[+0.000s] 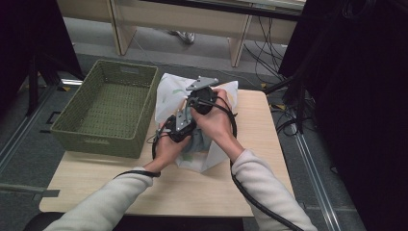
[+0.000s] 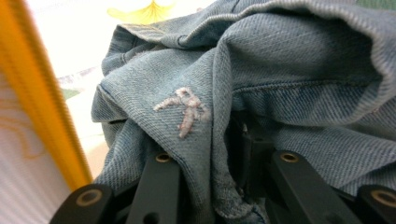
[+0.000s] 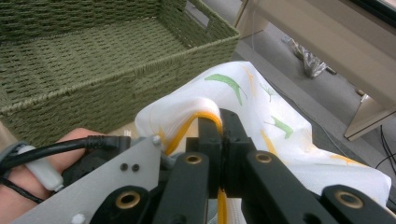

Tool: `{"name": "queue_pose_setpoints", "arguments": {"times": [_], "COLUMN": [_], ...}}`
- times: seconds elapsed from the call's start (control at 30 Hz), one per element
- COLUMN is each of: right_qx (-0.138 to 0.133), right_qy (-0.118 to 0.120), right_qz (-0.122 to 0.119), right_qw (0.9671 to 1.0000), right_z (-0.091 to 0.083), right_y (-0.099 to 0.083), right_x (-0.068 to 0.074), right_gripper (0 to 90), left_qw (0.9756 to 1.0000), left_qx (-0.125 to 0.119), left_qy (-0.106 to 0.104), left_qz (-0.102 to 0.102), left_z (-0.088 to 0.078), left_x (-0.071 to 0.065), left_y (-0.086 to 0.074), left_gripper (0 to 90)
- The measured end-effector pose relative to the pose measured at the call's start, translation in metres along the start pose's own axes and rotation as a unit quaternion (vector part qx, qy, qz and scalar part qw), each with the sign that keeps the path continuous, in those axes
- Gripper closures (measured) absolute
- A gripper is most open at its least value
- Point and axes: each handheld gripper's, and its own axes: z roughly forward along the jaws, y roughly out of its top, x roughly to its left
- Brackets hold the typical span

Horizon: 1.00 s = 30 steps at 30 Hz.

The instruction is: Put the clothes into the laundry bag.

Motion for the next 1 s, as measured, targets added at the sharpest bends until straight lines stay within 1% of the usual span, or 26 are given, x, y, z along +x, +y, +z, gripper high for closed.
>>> {"name": "queue_pose_setpoints", "arguments": {"times": [0.07,0.13,0.4,0.47,0.53,0.57,0.63,0.67,0.7,0.73,0.77,0.8,0.83,0.9,0.97,1.0], "right_qx": [-0.002,-0.001,-0.001,-0.001,0.002,0.002,0.004,0.005,0.003,0.004,0.006,0.004,0.006,0.005,0.006,0.006], "right_qy": [-0.001,-0.001,-0.002,-0.003,-0.004,-0.004,-0.007,-0.006,-0.008,-0.008,-0.008,-0.009,-0.009,-0.010,-0.010,-0.010], "right_qz": [-0.003,0.002,0.000,-0.001,-0.001,0.000,-0.002,-0.001,-0.008,-0.004,-0.001,-0.006,-0.001,-0.004,-0.001,-0.001], "right_qw": [1.0000,1.0000,1.0000,1.0000,1.0000,1.0000,1.0000,1.0000,0.9999,1.0000,1.0000,0.9999,0.9999,0.9999,0.9999,0.9999], "right_z": [0.000,0.000,0.000,0.000,0.001,0.001,0.001,0.001,0.001,0.000,0.000,-0.001,-0.001,-0.001,-0.001,-0.001], "right_y": [0.000,-0.001,-0.001,-0.001,-0.002,-0.002,-0.003,-0.003,-0.003,-0.004,-0.004,-0.004,-0.004,-0.004,-0.004,-0.004], "right_x": [-0.001,-0.001,-0.001,-0.002,-0.003,-0.003,-0.004,-0.005,-0.006,-0.006,-0.006,-0.007,-0.007,-0.008,-0.008,-0.008], "right_gripper": [89.9,89.9,89.8,89.8,89.8,89.8,89.8,89.8,89.8,89.8,89.8,89.8,89.8,89.8,89.7,89.8], "left_qw": [1.0000,1.0000,0.9999,0.9999,0.9998,0.9998,0.9998,0.9997,0.9997,0.9996,0.9993,0.9990,0.9988,0.9986,0.9986,0.9986], "left_qx": [-0.002,-0.006,-0.012,-0.012,-0.010,-0.012,-0.013,-0.012,-0.009,-0.003,0.000,0.001,0.002,0.000,-0.004,-0.003], "left_qy": [0.001,0.002,0.003,0.001,0.008,0.008,0.002,-0.003,-0.010,-0.020,-0.026,-0.029,-0.036,-0.040,-0.036,-0.040], "left_qz": [0.003,0.002,0.006,0.006,0.016,0.014,0.016,0.021,0.021,0.020,0.025,0.034,0.034,0.035,0.039,0.034], "left_z": [-0.001,-0.001,-0.006,-0.008,-0.013,-0.016,-0.023,-0.027,-0.033,-0.038,-0.044,-0.051,-0.057,-0.069,-0.081,-0.086], "left_x": [0.000,-0.001,-0.004,-0.006,-0.008,-0.010,-0.014,-0.015,-0.016,-0.017,-0.018,-0.018,-0.018,-0.015,-0.011,-0.011], "left_y": [0.000,-0.001,-0.001,-0.001,0.001,0.002,0.004,0.004,0.005,0.005,0.006,0.006,0.007,0.008,0.008,0.006], "left_gripper": [70.8,70.3,66.9,63.3,58.5,55.9,50.7,49.0,46.8,43.7,40.8,38.9,37.2,33.4,31.2,30.4]}}
